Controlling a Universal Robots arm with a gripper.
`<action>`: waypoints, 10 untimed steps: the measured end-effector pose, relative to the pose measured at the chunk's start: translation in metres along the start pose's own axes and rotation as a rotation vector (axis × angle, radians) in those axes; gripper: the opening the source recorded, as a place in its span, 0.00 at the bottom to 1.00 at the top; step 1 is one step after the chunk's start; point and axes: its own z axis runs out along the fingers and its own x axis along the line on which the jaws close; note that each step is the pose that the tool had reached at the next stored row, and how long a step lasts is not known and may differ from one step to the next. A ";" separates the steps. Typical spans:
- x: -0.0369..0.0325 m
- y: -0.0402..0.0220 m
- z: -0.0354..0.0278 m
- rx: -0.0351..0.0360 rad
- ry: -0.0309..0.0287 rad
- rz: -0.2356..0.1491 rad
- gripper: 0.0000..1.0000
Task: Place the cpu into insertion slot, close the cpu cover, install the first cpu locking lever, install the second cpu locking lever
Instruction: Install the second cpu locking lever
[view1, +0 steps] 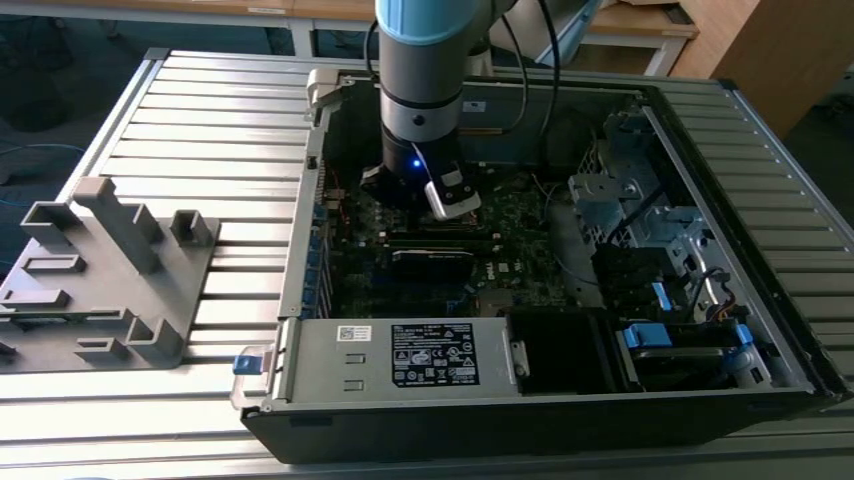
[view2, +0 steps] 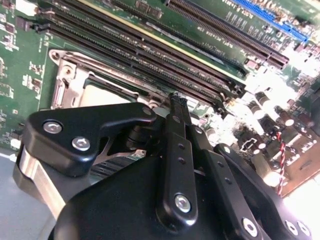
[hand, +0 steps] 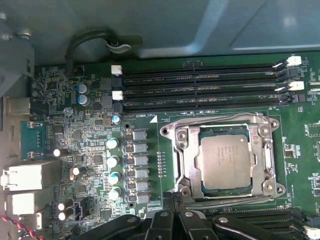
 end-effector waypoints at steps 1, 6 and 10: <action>0.0006 -0.0002 0.0001 -0.0013 0.0002 0.000 0.11; 0.0022 -0.0014 0.0004 -0.0062 0.0010 0.000 0.11; 0.0025 -0.0020 0.0018 -0.0068 0.0010 0.000 0.11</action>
